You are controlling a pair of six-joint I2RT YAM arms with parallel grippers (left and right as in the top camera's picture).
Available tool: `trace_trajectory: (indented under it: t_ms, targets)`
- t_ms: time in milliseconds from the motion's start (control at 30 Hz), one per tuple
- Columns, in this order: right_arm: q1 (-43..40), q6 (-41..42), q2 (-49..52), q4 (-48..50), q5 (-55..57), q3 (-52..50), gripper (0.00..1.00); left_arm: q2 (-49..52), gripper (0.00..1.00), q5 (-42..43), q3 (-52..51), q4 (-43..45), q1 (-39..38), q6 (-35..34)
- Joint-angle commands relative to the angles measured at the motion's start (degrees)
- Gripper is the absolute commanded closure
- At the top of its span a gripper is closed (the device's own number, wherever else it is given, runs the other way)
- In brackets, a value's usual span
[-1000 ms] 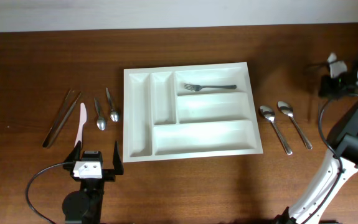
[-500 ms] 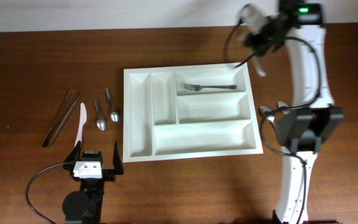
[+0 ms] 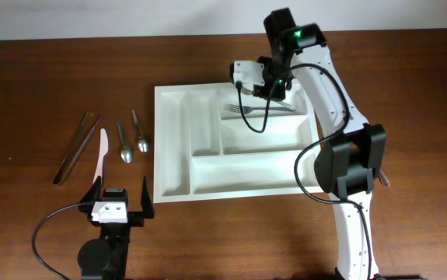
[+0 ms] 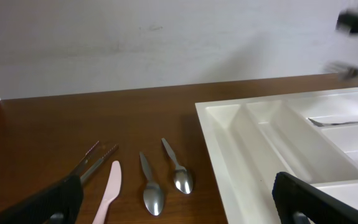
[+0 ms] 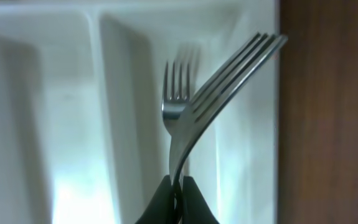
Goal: Pack container
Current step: 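Carry the second fork into the top compartment and release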
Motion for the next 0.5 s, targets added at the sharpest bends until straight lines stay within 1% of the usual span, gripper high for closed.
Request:
trace_trajectory:
  t_ms: [0,167,200,233,300,367,400,467]
  targets:
    - [-0.5,-1.68,-0.87,3.21,1.25,-5.51,0.96,-0.44,0.01,0.66,-0.48,0.17,0.31,-0.31]
    - [-0.55,-1.42,-0.87,7.39,1.25,-8.92,0.96,-0.44,0.01,0.66,-0.48,0.17,0.31,-0.31]
    - [-0.55,-1.38,-0.87,7.65,1.25,-8.96,0.93,-0.44,0.01,0.66,-0.48,0.17,0.31,-0.31]
    - [-0.55,-0.98,-0.87,8.15,1.22,-8.96,0.87,-0.44,0.01,0.66,-0.48,0.17,0.31,-0.31]
    - [-0.55,0.31,-0.92,9.01,1.22,-8.92,0.53,-0.44,0.01,0.66,-0.48,0.17,0.31,-0.31]
    - [-0.61,1.9,-1.46,9.31,1.25,-8.85,0.46,-0.44,0.01,0.66,-0.48,0.17,0.31,-0.31]
    - [-0.81,2.75,-1.9,9.31,1.25,-8.76,0.4,-0.44,0.01,0.66,-0.48,0.17,0.31,-0.31]
    - [-1.44,7.78,-3.06,9.27,1.99,-7.78,0.32,-0.44,0.01,0.66,-0.48,0.17,0.31,-0.31]
